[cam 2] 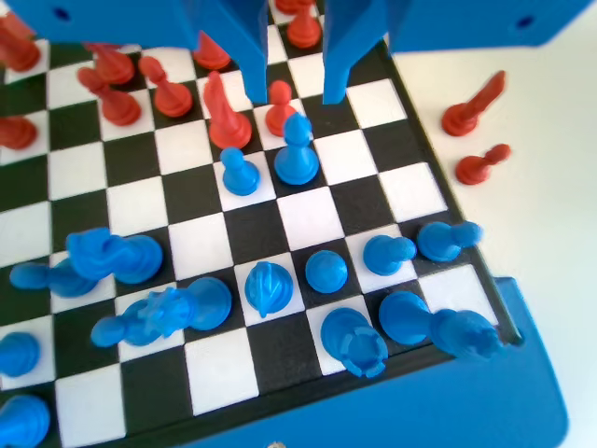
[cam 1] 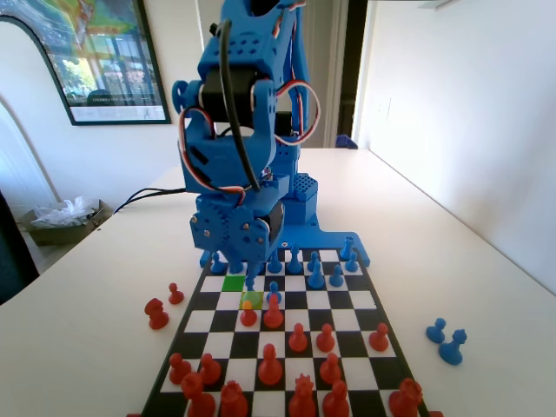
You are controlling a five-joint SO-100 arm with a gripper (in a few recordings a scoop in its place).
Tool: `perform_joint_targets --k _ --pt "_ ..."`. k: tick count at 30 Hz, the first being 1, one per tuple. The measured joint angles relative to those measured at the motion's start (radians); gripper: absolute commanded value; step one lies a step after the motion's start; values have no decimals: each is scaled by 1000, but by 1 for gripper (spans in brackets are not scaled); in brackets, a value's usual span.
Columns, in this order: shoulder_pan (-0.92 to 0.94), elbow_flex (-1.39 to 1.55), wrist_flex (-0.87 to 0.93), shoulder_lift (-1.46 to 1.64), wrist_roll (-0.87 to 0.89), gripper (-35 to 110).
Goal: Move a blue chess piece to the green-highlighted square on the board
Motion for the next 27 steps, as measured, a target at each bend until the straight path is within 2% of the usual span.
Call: perform_joint_targets --k 27 --pt "8 87 -103 -20 -54 10"
